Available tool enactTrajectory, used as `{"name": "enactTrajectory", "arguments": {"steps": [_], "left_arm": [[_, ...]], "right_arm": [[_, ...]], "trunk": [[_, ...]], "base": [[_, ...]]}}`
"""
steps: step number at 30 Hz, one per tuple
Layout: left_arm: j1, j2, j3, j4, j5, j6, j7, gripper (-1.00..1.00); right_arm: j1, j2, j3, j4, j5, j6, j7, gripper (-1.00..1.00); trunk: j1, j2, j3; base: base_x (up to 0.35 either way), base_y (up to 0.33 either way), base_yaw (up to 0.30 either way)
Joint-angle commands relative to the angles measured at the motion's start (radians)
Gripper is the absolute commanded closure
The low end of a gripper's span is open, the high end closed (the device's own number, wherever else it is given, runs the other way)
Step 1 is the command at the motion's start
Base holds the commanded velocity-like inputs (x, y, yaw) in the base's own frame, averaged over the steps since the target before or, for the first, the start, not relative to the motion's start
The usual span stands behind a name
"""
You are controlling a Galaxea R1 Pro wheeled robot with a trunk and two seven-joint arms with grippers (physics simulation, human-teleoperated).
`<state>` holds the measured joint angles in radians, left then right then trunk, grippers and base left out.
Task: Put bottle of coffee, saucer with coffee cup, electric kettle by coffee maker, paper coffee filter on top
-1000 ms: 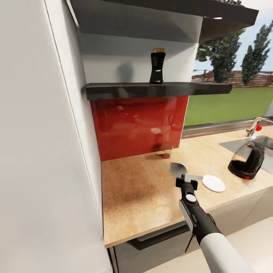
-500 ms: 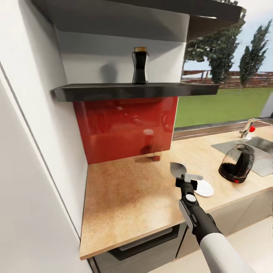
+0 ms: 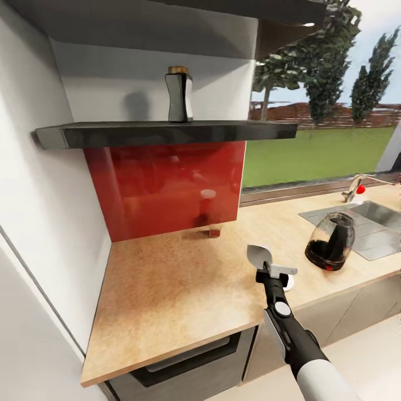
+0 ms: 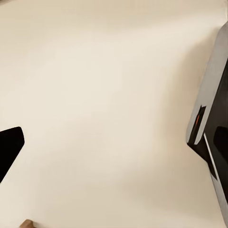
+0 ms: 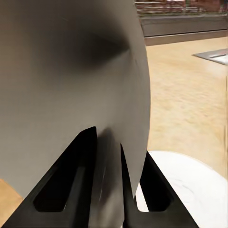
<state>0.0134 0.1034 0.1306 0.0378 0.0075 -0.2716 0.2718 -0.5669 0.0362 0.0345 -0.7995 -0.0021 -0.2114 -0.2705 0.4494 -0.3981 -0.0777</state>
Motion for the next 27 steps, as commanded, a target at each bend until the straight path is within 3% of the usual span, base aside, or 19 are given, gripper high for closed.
{"name": "enactTrajectory", "arguments": {"steps": [1, 13, 18, 27], "left_arm": [[-0.001, 0.0, 0.006, 0.002, 0.001, -0.008, 0.0, -1.0], [-0.001, 0.002, 0.011, 0.0, 0.003, -0.013, -0.003, -1.0], [-0.001, 0.001, 0.013, -0.001, 0.005, -0.011, -0.003, -1.0], [-0.001, 0.002, 0.014, -0.001, 0.005, -0.007, -0.003, -1.0]], "right_arm": [[0.001, 0.0, 0.004, 0.001, -0.003, -0.012, -0.002, 1.0], [0.004, 0.008, 0.005, 0.003, -0.002, -0.027, 0.002, 1.0], [0.005, 0.008, 0.004, 0.004, -0.001, -0.028, 0.001, 1.0], [0.009, 0.01, 0.005, 0.01, -0.004, -0.027, -0.001, 1.0]], "trunk": [[0.001, -0.002, -0.002], [0.001, -0.002, -0.002], [0.001, -0.002, 0.001], [0.001, -0.002, 0.005]], "base": [[0.0, -0.271, 0.0], [0.0, -0.247, 0.0], [-0.082, -0.011, -0.097], [-0.293, 0.091, -0.234]]}}
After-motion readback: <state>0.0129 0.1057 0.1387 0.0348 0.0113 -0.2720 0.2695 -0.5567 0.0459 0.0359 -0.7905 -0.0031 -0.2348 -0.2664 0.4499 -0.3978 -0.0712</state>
